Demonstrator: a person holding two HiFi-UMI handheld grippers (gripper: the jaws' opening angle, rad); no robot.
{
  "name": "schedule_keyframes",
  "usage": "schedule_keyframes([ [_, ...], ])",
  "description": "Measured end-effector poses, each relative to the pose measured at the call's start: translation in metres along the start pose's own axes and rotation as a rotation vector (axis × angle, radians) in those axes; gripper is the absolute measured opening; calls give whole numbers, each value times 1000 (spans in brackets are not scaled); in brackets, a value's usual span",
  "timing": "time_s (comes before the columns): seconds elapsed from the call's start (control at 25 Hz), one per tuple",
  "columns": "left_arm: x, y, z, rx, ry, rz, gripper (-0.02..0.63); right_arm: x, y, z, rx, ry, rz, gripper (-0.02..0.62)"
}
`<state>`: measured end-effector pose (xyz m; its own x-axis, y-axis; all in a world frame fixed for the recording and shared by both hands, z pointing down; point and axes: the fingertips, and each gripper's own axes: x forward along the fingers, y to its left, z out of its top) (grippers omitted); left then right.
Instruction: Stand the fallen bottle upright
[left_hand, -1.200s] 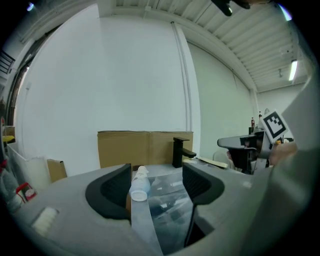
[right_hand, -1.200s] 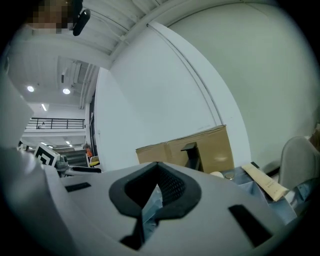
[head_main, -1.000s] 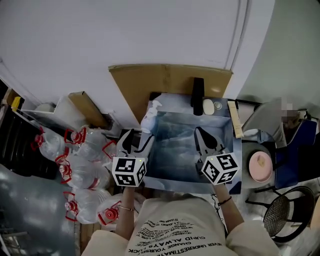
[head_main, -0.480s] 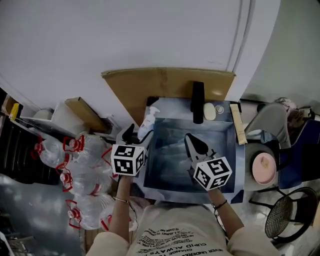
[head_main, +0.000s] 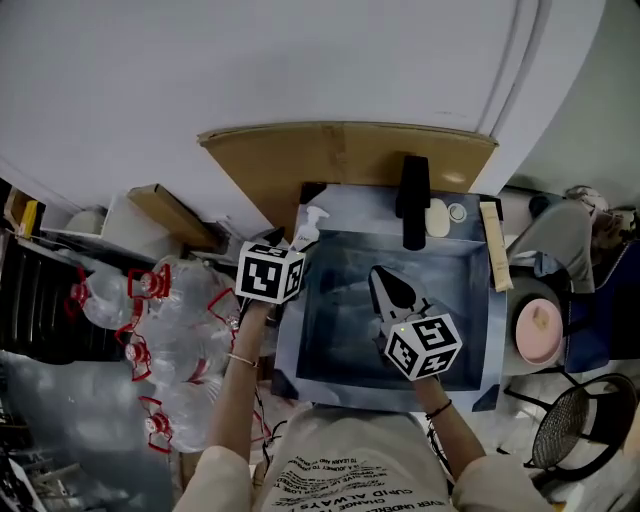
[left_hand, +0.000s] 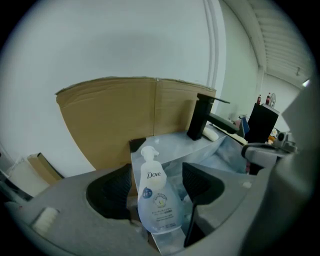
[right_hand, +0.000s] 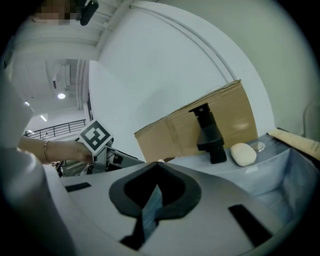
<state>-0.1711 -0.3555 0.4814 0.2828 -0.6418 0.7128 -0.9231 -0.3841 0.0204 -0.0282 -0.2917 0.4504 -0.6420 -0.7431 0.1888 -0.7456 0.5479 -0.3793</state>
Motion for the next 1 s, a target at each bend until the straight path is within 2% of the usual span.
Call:
schedule_keyframes([
  [0.16,23,-2,-6,-9,138,-68,328,6,-6,-5,38,3,-19,3],
  [0.24,34,1,-8,3,185,-68,328,8,-8,-9,50,10,-29,3],
  [0.4,49,11,-9,-24,219,-41,328,11,-11,-16,73,24,-40,3],
  [0.68,65,7,-21,-41,289,-82,328,14,-22,-22,101,37,-60,3],
  [1.0,74,3,-29,1,363,-86,328,14,-31,-28,113,55,-79,3],
])
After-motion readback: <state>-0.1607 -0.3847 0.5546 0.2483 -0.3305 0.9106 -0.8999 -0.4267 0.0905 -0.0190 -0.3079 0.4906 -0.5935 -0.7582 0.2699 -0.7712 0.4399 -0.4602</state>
